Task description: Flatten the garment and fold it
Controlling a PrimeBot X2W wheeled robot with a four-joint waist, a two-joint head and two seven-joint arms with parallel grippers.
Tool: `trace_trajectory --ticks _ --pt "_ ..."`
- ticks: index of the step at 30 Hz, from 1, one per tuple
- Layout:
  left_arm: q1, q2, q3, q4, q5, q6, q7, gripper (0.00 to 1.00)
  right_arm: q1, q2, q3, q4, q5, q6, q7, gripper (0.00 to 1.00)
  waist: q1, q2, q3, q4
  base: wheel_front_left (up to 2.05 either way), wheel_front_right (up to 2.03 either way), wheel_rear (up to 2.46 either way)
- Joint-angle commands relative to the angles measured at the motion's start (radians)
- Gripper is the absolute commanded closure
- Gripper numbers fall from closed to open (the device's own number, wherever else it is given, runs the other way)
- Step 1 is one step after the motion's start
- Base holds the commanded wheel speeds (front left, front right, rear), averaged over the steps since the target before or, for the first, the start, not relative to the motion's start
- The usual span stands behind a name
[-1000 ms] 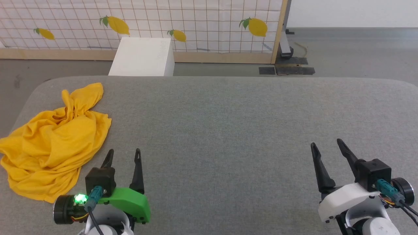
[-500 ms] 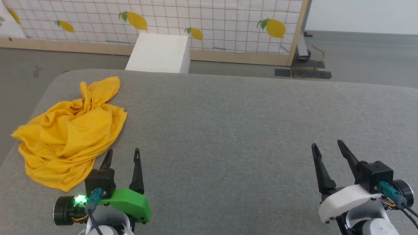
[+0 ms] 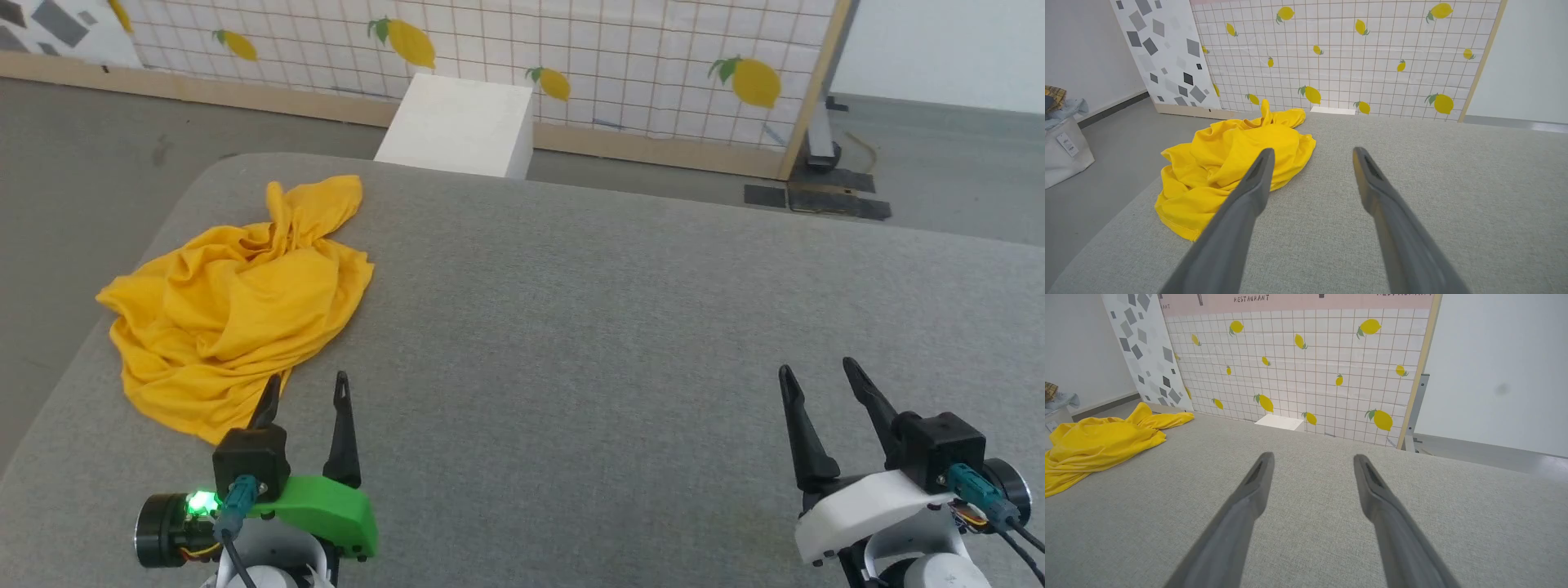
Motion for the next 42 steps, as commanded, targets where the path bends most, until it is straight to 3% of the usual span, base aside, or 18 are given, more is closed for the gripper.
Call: trace_trajectory --ticks 1,42 --pt "0.009 0.002 -0.001 0.003 -0.008 0.008 -0.011 0.0 0.012 0.0 0.0 0.007 0.008 -0.001 -0.012 0.0 0.0 0.0 0.0 0.019 0.0 0.0 0.0" --pt "0.028 0.001 -0.017 0.051 -0.019 0.046 -0.095 0.0 0.04 0.0 0.007 0.079 0.067 -0.001 -0.097 0.0 0.0 0.0 -0.015 0.191 0.0 0.0 0.0"
